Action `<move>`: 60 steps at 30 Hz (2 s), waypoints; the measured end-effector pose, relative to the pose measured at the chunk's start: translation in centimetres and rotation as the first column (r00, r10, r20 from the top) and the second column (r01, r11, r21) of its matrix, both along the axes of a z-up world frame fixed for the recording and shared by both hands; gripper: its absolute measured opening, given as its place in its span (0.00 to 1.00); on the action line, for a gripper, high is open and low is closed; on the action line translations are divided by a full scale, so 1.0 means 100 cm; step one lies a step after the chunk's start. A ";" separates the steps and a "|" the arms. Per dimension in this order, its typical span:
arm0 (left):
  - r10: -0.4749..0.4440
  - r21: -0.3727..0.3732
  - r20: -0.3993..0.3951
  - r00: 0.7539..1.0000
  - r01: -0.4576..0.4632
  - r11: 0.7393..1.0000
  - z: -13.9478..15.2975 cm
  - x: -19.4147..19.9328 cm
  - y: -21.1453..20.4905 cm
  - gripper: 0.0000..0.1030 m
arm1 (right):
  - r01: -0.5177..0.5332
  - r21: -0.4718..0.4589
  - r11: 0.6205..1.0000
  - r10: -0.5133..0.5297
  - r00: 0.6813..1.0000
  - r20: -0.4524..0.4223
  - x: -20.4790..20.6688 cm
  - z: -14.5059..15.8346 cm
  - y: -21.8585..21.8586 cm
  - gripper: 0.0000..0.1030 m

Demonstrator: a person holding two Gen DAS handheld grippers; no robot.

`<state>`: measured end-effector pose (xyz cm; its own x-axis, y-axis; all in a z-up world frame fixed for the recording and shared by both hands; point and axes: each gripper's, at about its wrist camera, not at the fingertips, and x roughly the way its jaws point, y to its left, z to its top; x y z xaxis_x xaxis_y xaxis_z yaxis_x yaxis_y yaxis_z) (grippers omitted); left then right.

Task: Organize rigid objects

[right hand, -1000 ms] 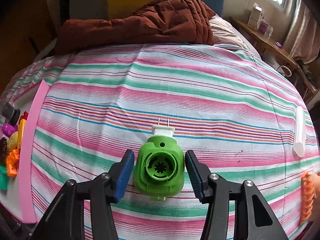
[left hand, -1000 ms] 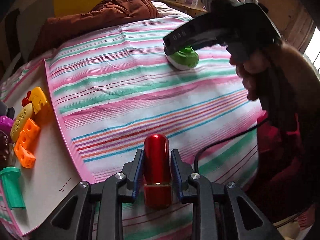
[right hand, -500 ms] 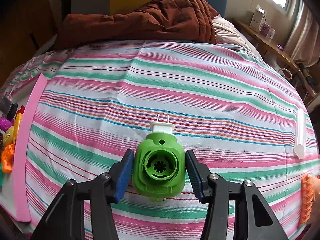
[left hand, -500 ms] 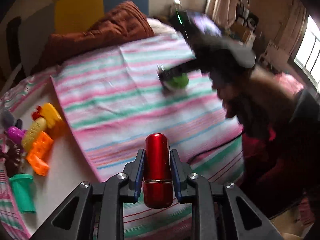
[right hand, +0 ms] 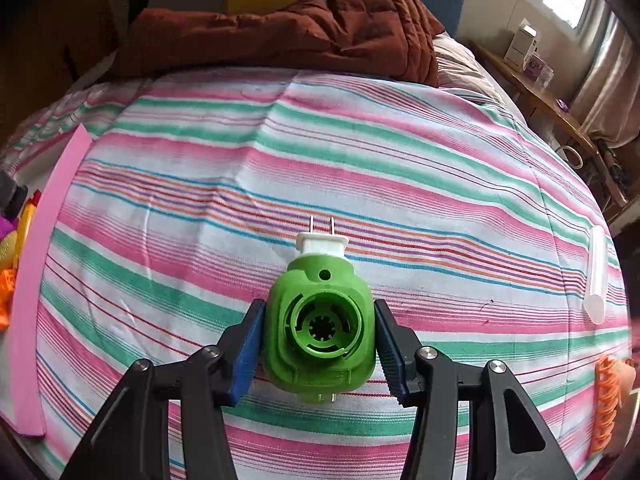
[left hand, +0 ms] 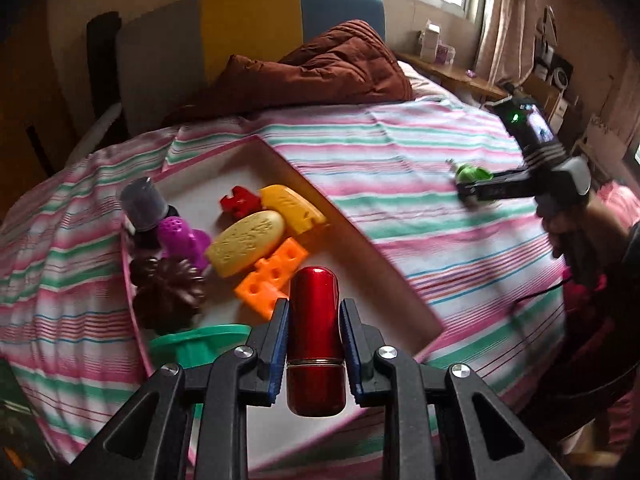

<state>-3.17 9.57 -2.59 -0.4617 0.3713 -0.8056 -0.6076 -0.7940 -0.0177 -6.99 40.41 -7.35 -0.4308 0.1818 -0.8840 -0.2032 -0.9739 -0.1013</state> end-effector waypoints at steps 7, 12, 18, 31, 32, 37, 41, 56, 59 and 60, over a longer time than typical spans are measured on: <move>0.015 -0.019 0.057 0.998 -0.014 1.000 -0.023 -0.006 -0.011 0.24 | 0.007 -0.006 1.000 -0.007 1.000 -0.006 0.001 -0.001 0.001 0.51; 0.038 -0.019 0.073 0.997 -0.037 0.999 -0.029 -0.007 -0.017 0.28 | 0.023 -0.028 0.999 -0.023 1.000 -0.007 0.000 -0.002 0.004 0.52; 0.074 0.008 0.078 0.994 -0.075 0.997 -0.025 -0.005 -0.022 0.28 | 0.036 -0.050 0.998 -0.039 0.998 -0.057 -0.001 0.004 0.004 0.61; 0.184 0.035 0.025 0.983 -0.185 0.982 0.000 0.005 -0.024 0.30 | 0.014 -0.014 1.000 -0.015 0.995 -0.101 -0.003 0.010 -0.001 0.49; 0.188 0.033 0.020 0.982 -0.189 0.981 0.001 0.005 -0.025 0.30 | 0.011 -0.016 1.000 -0.012 0.995 -0.101 -0.003 0.010 -0.001 0.49; 0.215 0.018 -0.013 0.976 -0.215 0.976 0.006 0.010 -0.029 0.30 | -0.009 -0.051 0.999 0.003 0.994 -0.105 0.000 0.011 -0.004 0.49; 0.227 0.014 -0.022 0.974 -0.227 0.974 0.007 0.012 -0.032 0.30 | -0.035 -0.116 0.993 0.022 0.994 -0.111 0.002 0.013 -0.009 0.49; 0.294 0.054 -0.002 0.956 -0.293 0.955 0.004 0.011 -0.056 0.31 | -0.218 -0.274 0.937 0.161 0.963 -0.217 0.032 0.047 -0.085 0.41; 0.327 0.057 0.004 0.945 -0.327 0.943 0.003 0.009 -0.064 0.32 | -0.288 -0.281 0.915 0.217 0.941 -0.261 0.038 0.060 -0.115 0.33; 0.339 0.061 0.004 0.941 -0.339 0.939 0.003 0.009 -0.066 0.32 | -0.325 -0.281 0.903 0.249 0.929 -0.273 0.039 0.064 -0.129 0.34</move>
